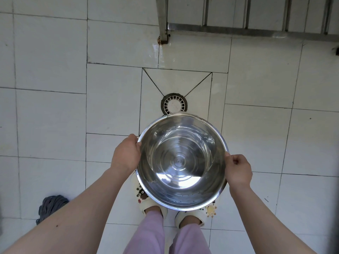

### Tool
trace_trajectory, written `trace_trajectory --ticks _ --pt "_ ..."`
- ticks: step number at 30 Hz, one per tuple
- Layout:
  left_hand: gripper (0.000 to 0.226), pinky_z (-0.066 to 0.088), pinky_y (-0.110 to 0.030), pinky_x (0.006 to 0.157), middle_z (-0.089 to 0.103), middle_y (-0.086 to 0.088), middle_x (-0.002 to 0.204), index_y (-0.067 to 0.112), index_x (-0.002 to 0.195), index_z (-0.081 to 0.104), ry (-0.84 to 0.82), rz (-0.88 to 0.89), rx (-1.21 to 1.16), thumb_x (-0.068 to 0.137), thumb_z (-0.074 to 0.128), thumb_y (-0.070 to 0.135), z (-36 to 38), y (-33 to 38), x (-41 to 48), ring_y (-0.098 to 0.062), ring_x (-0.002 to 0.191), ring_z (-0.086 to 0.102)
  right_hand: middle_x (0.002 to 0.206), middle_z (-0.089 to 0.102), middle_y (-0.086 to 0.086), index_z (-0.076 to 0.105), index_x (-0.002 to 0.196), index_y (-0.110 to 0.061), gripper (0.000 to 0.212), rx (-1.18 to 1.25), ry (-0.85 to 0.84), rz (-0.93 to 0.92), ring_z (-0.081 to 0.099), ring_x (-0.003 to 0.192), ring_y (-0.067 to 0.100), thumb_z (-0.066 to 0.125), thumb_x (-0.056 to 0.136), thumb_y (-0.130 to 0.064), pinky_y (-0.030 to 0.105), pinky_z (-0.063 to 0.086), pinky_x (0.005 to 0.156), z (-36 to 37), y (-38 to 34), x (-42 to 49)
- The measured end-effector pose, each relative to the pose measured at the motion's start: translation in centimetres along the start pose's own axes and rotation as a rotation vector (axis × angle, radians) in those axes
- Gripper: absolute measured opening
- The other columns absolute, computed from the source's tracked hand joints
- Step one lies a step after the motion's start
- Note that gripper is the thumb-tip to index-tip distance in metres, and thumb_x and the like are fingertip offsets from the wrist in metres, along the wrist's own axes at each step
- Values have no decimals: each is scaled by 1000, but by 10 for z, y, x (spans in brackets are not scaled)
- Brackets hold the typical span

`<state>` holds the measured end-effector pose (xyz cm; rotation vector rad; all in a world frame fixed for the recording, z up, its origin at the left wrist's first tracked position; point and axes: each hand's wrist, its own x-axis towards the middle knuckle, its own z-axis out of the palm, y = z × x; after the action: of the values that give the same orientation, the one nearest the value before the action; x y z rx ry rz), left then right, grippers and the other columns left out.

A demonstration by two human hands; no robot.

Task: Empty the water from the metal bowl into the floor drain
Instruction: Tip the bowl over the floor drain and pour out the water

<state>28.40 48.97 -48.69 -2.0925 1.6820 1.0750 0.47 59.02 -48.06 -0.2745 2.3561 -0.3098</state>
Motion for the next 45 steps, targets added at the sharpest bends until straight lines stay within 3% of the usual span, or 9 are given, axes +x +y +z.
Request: trace_trajectory --ticks 25,31,45 --pt "18 28 -31 58 49 -1 72 11 81 43 19 27 6 96 39 21 0 -1 1 -25 66 45 73 57 0 58 86 -7 32 -11 2 8 54 72 23 53 94 -37 30 38 69 0 -1 1" --pt "19 25 -30 53 46 2 66 11 82 43 15 23 20 96 39 22 0 -1 2 -24 64 45 72 56 -2 58 86 -8 31 -19 2 16 53 72 23 52 94 -37 29 36 68 2 -2 1" --pt "19 33 -31 61 54 -6 77 6 88 49 7 16 22 96 39 21 -1 1 3 -27 69 48 79 61 2 59 88 -7 31 -10 13 20 56 76 24 53 93 -37 30 38 70 2 -2 2"
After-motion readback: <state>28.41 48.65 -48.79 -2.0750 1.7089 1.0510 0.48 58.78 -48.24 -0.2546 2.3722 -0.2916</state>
